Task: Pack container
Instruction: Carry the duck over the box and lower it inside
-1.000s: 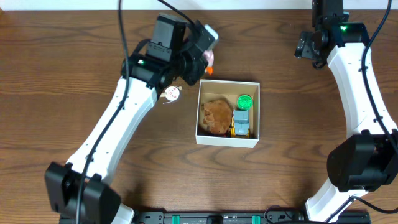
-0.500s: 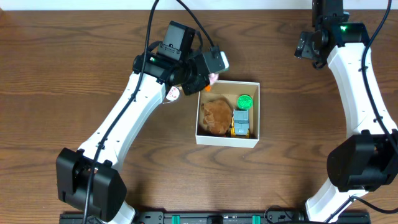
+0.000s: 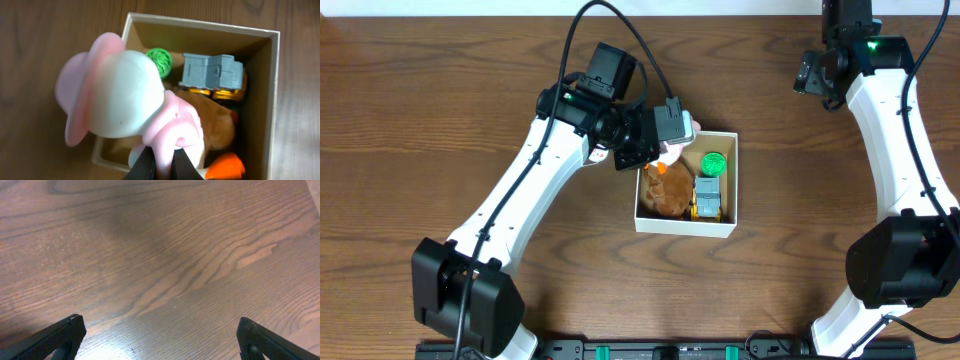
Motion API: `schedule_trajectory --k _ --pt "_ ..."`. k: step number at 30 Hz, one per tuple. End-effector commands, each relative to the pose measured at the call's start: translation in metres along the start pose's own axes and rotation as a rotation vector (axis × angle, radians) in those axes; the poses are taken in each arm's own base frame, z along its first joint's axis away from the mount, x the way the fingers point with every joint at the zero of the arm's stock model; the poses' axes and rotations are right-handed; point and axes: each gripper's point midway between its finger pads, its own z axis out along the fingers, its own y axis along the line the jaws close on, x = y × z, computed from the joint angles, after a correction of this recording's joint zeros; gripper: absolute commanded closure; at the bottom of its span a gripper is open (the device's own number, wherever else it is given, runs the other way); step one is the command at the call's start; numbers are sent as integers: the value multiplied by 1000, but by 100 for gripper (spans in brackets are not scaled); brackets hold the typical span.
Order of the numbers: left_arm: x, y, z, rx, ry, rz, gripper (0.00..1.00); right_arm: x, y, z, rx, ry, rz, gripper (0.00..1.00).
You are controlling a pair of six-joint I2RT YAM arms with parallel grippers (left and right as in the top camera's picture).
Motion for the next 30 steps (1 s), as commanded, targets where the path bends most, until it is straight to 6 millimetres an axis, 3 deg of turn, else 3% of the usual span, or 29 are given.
schedule_trajectory --k 1,10,17,23,30 --pt "-14 12 -8 -60 -23 149 94 -8 -6 -8 2 -26 10 1" --pt "-12 28 -5 -125 13 246 93 -8 -6 -8 2 -26 10 1" --pt "-17 28 26 -103 5 277 93 -8 -6 -8 2 -26 10 1" --pt "4 27 58 -36 44 241 93 -8 -6 -8 2 -26 10 1" --pt "22 29 77 -11 90 218 91 -8 -6 -8 2 -26 10 1"
